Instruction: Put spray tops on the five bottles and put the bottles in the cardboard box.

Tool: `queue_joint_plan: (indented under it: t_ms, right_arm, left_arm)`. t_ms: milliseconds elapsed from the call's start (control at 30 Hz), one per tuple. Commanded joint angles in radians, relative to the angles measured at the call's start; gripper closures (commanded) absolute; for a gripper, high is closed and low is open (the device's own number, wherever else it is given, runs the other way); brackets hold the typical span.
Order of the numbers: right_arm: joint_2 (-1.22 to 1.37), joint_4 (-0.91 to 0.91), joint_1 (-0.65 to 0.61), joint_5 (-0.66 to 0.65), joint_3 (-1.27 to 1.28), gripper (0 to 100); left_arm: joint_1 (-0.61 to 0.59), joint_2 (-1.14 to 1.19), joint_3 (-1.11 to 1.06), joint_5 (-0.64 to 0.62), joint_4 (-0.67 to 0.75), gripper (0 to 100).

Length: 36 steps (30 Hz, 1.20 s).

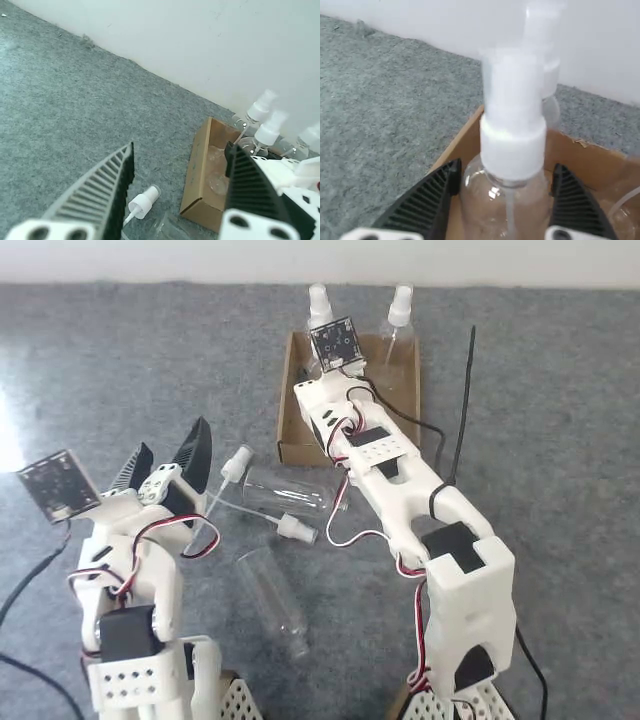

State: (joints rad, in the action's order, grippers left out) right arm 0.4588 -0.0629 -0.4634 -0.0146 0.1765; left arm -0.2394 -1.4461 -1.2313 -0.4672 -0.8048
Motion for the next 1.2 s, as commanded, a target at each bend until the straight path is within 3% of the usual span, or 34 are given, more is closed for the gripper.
queue_joint_plan:
  t_ms: [0,1167]
  right_arm:
    - [-0.021,0.016,-0.008,-0.015,-0.063,66.4]
    - [-0.229,0.153,-0.005,-0.014,0.031,66.7]
  left_arm:
    - [0.006,-0.012,0.007,0.012,0.031,72]
    - [0.006,-0.012,0.008,0.012,0.031,72]
